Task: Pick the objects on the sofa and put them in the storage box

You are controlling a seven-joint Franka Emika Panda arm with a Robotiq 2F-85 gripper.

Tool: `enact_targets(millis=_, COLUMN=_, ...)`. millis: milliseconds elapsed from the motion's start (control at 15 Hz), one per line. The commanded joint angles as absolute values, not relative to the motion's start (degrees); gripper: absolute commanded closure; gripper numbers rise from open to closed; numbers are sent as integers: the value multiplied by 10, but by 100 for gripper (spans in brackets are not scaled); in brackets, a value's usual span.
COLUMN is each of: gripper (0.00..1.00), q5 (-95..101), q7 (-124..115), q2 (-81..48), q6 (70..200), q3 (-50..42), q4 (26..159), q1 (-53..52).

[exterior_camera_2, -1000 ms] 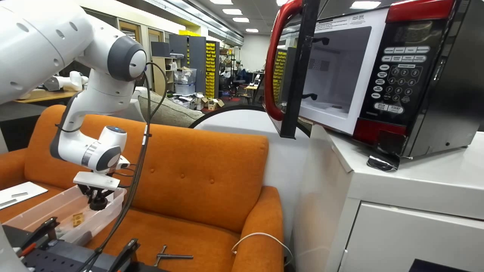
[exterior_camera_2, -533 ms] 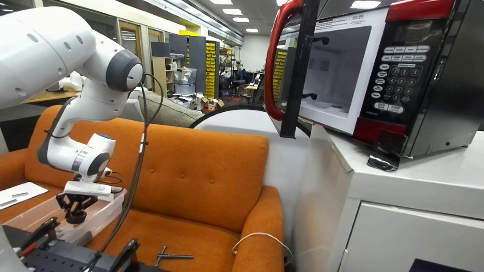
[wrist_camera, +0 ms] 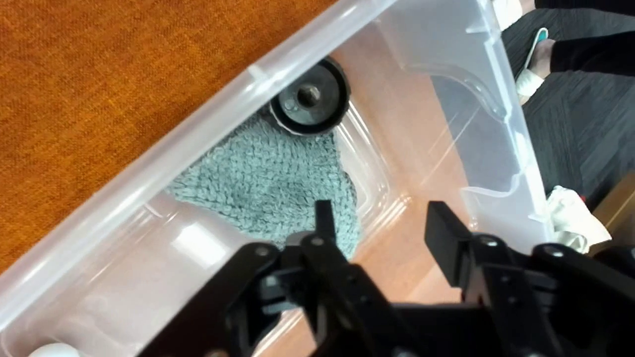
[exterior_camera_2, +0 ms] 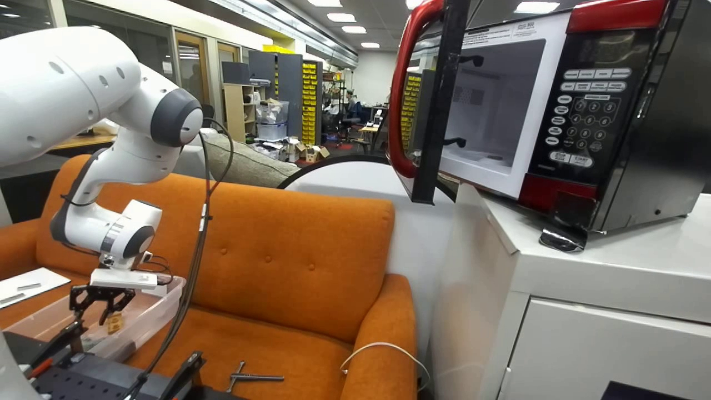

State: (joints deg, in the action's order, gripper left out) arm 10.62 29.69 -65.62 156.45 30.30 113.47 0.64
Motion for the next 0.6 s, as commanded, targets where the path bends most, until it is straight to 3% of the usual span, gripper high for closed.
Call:
enact_targets(millis=0, gripper=18, q5=96, q7=310, q2=-657, q6=1562, q3=310, q4=1120, q1=15)
enact_targets(millis=200, gripper=1, q5=92, q7=280, q2=-643, q6=1636, q3=283, q4=1118, q1=12)
enact_targets(millis=533, gripper=0, q5=84, q7=202, q2=-616, q6=1753, q3=216, q4=1128, q1=30)
